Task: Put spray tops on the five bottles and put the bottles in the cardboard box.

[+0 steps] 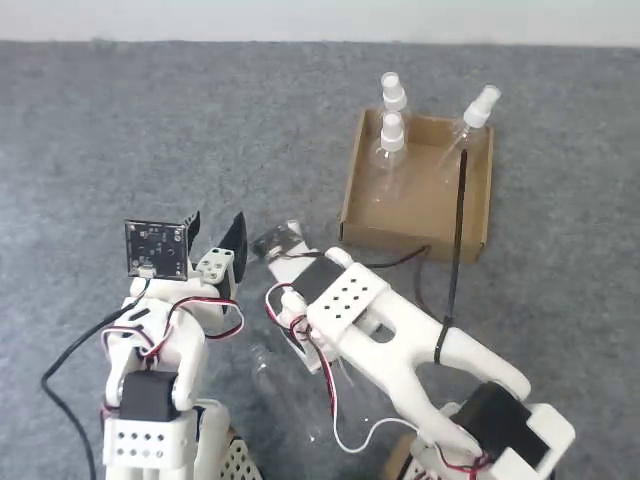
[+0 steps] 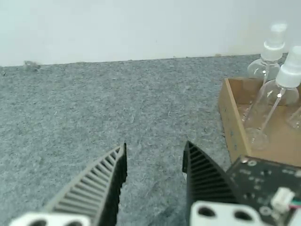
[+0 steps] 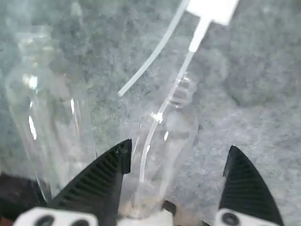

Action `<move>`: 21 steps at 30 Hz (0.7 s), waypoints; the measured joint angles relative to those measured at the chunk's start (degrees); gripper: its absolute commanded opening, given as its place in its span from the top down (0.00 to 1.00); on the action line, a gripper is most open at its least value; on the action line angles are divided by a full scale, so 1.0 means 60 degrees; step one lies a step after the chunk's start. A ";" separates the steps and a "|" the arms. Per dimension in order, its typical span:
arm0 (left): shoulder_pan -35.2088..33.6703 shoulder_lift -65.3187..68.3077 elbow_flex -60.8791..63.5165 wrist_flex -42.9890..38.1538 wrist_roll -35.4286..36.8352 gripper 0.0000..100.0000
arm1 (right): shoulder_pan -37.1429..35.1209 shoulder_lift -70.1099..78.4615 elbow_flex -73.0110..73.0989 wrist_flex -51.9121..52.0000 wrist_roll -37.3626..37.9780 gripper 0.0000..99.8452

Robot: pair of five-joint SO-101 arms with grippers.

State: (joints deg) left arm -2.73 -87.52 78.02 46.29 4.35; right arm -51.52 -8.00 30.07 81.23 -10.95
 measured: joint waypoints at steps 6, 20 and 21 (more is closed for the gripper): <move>0.0000 0.0000 0.0000 0.0000 0.0000 0.82 | 0.0000 0.0000 0.0733 -0.0982 -0.0689 0.74; 0.0015 0.0000 0.0000 0.0000 -0.0015 0.82 | 0.1978 -0.0015 0.2608 -0.2330 -0.0733 0.74; 0.0015 0.0000 0.0000 0.0000 -0.0015 0.82 | 0.2271 -0.0015 0.2608 -0.2330 -0.0733 0.74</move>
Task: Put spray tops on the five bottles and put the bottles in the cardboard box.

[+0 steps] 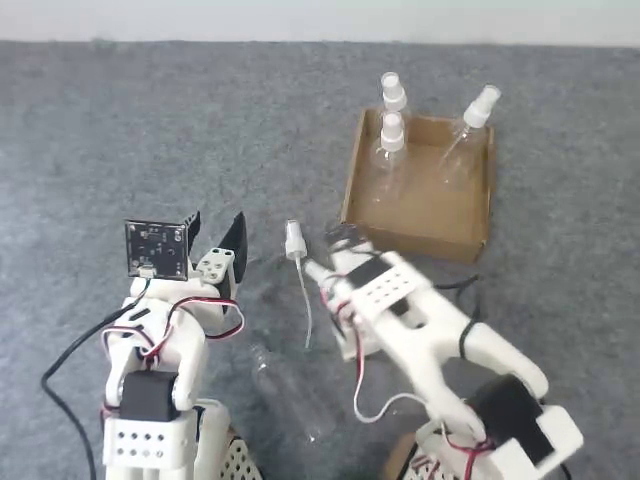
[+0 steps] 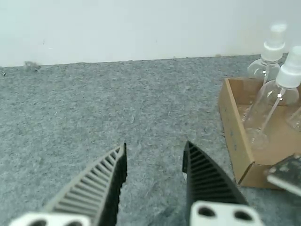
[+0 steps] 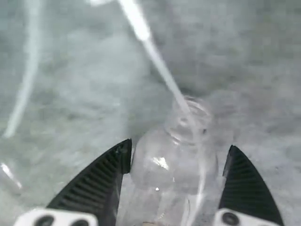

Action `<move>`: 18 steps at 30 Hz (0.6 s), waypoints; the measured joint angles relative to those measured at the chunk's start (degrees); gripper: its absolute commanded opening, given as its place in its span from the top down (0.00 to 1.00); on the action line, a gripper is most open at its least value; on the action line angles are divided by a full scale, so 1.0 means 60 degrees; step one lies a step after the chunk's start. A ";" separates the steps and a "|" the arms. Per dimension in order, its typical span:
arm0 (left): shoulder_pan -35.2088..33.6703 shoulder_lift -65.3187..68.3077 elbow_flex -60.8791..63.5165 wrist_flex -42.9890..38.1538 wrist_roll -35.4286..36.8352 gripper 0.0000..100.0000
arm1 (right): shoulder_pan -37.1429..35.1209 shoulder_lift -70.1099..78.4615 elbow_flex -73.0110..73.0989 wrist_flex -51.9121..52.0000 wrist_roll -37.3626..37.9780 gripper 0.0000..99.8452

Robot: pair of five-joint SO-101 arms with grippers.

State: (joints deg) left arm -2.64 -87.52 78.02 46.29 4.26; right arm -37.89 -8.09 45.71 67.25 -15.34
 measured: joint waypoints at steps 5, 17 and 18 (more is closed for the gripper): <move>0.0000 0.0000 0.0000 0.0000 0.0000 0.82 | 0.1363 0.0000 0.0000 -0.0015 0.0249 0.83; 0.0000 0.0000 0.0000 0.0000 0.0000 0.82 | 0.2857 0.0000 0.0000 -0.0015 0.3560 0.99; 0.0000 0.0000 0.0000 0.0000 0.0000 0.82 | 0.2842 0.0000 0.0000 -0.0015 0.4029 0.99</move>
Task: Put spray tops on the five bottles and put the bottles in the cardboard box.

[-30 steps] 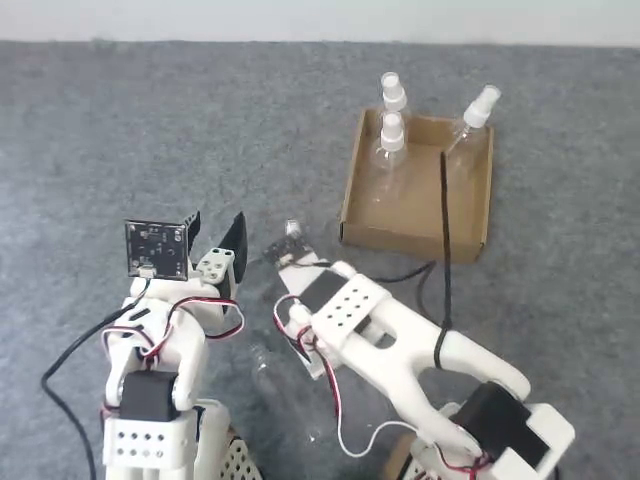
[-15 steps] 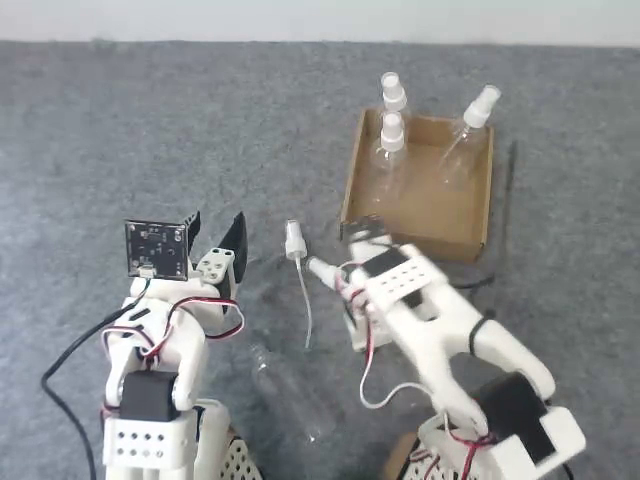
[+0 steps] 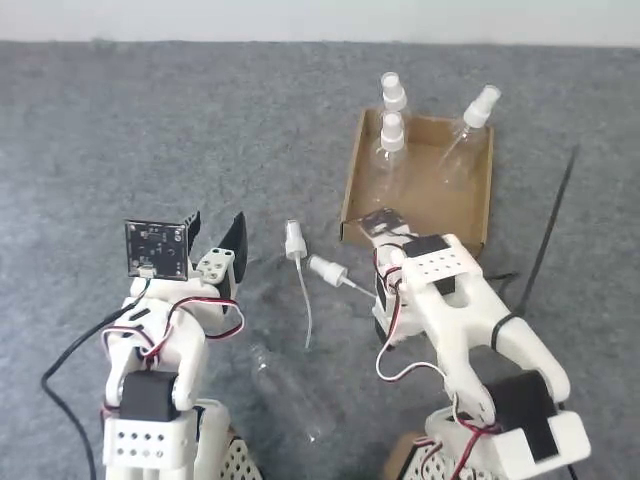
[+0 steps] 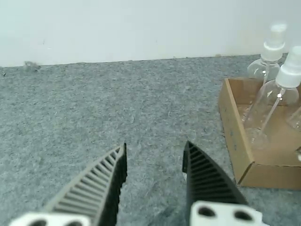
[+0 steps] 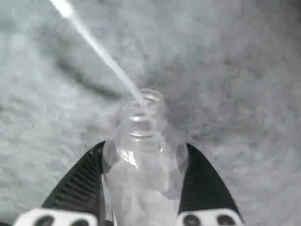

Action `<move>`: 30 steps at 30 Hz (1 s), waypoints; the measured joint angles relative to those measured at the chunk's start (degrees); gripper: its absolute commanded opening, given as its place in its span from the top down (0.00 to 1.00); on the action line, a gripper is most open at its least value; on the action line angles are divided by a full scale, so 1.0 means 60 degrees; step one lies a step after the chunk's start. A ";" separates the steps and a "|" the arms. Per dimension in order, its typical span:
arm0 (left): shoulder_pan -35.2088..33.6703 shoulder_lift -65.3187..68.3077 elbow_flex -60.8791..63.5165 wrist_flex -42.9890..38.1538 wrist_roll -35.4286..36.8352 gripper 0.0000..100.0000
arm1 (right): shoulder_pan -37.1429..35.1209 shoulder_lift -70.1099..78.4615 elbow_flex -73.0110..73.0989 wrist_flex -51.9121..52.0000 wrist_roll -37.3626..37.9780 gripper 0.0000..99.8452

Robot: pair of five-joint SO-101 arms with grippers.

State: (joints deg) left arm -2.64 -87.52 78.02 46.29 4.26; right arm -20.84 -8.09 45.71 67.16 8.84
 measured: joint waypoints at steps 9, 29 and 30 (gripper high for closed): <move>0.0000 0.0000 0.0000 0.0000 0.0000 0.82 | 0.0000 -0.2242 -0.1245 0.2168 0.1758 0.99; 0.0000 0.0132 -0.0396 0.0396 -0.0117 0.82 | 0.6315 -0.4278 -0.3912 0.4791 0.5509 0.99; 0.0000 0.0322 -0.0630 0.0454 -0.0190 0.82 | 0.6652 -0.4088 -0.3912 0.4513 0.5597 0.99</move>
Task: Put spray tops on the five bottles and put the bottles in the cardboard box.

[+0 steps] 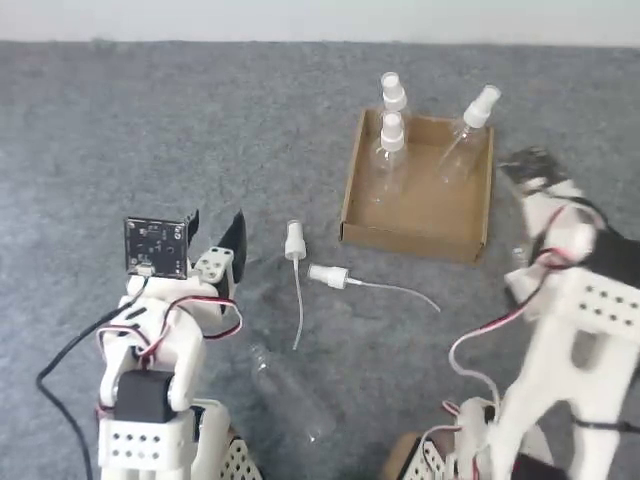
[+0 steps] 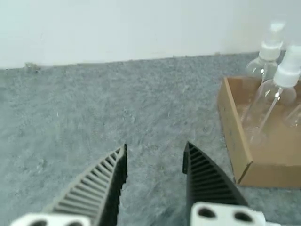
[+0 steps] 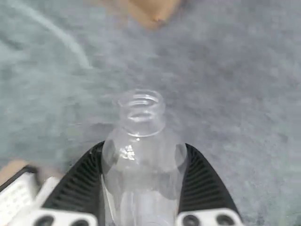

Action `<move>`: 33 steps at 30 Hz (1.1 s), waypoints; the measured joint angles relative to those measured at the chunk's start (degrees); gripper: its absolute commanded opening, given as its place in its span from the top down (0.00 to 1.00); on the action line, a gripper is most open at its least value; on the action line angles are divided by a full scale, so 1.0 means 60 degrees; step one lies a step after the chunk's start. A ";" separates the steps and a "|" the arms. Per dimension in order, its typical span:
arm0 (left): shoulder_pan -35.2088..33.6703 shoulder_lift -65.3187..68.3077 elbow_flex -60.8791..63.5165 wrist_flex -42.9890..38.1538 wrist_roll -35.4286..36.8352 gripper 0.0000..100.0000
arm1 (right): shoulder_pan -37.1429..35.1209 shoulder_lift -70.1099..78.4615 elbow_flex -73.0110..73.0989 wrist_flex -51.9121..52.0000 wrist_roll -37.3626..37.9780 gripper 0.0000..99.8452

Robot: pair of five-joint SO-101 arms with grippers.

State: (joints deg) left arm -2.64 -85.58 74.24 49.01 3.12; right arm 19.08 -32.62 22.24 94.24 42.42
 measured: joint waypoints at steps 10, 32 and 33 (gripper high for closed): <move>0.0000 0.6007 -0.4044 0.1187 -0.0088 0.82 | 0.2066 0.4278 0.0000 -0.3311 0.0117 0.99; 0.1436 1.6571 -1.0007 0.2125 0.0821 0.82 | 0.2960 0.6960 0.0000 -0.5275 0.0132 0.99; 0.1480 1.6703 -1.0051 0.2125 0.0821 0.82 | 0.2974 0.6960 0.0000 -0.5275 0.0147 0.99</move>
State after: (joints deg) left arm 6.24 14.64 13.93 61.76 8.04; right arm 36.92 9.14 22.24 62.59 43.30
